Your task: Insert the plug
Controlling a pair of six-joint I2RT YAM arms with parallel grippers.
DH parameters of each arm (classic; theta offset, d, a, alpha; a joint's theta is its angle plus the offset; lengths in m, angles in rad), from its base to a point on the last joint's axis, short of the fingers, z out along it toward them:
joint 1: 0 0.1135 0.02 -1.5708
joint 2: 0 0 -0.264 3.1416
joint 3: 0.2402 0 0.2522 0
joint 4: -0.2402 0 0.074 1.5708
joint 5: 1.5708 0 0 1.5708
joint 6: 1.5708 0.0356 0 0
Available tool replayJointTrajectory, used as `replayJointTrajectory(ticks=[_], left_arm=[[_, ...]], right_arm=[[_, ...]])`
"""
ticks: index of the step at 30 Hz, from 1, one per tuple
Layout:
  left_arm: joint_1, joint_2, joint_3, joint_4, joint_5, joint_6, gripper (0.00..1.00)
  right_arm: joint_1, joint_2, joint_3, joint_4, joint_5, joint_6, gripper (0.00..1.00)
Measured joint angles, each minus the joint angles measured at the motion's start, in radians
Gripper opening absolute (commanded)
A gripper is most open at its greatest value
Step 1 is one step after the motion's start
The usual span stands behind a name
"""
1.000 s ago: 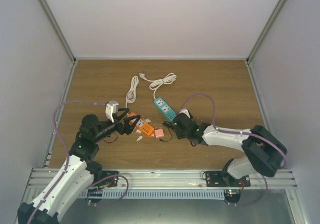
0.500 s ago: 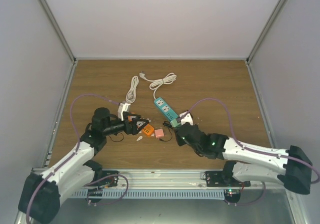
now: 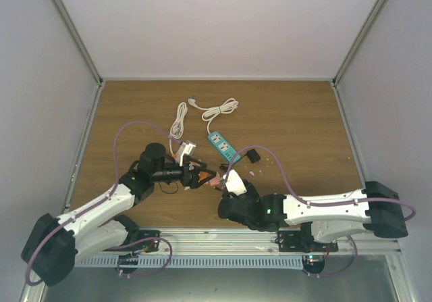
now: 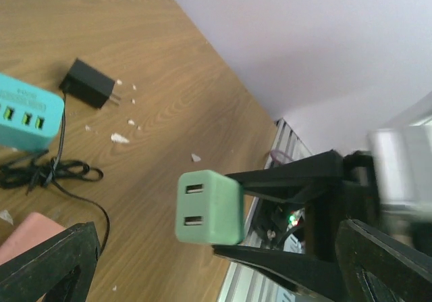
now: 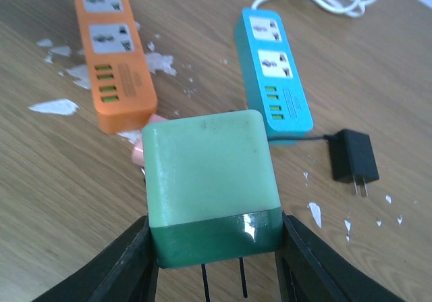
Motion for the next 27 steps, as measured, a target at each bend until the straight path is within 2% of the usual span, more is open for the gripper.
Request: replayJointTrajectory(ticks=[6,9,19,27], left_arm=[[-0.053,0.1,0.019,-0.011,-0.005,0.007,0.99],[-0.067,0.114,0.032,-0.02,-0.006,0.014,0.95],[-0.091,0.154,0.049,-0.014,0.011,0.042,0.88],[-0.124,0.196,0.08,0.003,0.047,0.045,0.83]], right_arm=[[0.066,0.019,0.058,-0.024,0.085,0.003,0.15],[0.076,0.016,0.058,-0.034,0.102,0.002,0.15],[0.101,-0.091,0.056,-0.04,0.117,-0.024,0.16],[0.121,-0.095,0.047,-0.028,0.118,-0.039,0.16]])
